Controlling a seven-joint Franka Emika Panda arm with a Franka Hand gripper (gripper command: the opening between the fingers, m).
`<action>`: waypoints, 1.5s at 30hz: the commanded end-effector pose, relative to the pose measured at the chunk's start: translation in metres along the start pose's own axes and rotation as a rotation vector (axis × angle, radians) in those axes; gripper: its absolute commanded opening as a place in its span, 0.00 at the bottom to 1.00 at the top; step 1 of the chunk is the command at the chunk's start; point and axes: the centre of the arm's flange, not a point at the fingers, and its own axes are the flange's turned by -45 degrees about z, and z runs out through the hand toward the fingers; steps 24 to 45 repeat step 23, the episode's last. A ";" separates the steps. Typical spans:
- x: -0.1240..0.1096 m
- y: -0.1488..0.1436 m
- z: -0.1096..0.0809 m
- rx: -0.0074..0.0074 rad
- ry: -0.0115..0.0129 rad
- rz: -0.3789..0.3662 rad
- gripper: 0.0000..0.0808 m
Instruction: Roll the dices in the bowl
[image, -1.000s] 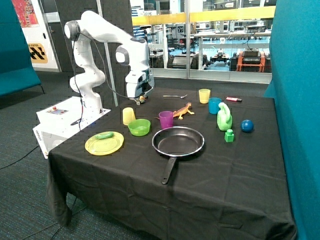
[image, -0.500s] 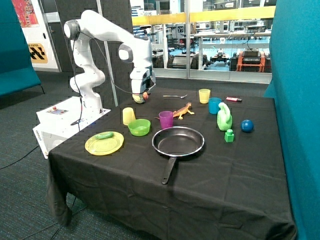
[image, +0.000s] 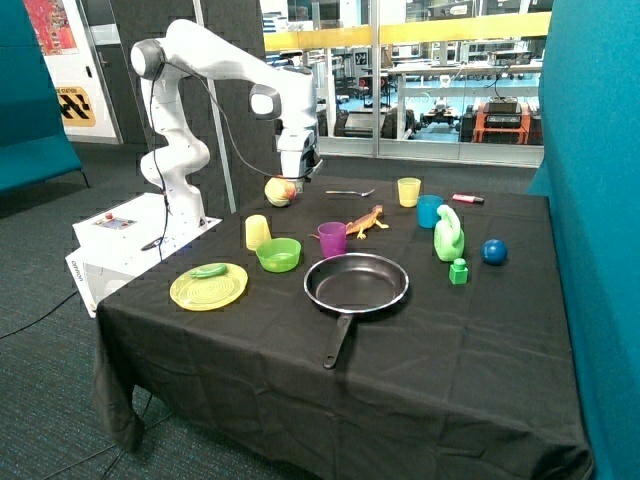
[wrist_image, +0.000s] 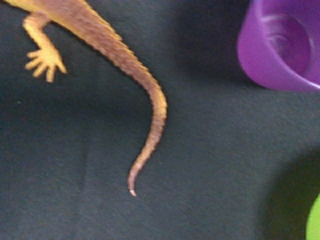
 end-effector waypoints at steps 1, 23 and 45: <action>0.020 -0.026 -0.004 0.0033 -0.0096 -0.046 0.58; 0.010 -0.041 -0.005 0.0036 -0.0095 -0.106 0.62; 0.010 -0.041 -0.005 0.0036 -0.0095 -0.106 0.62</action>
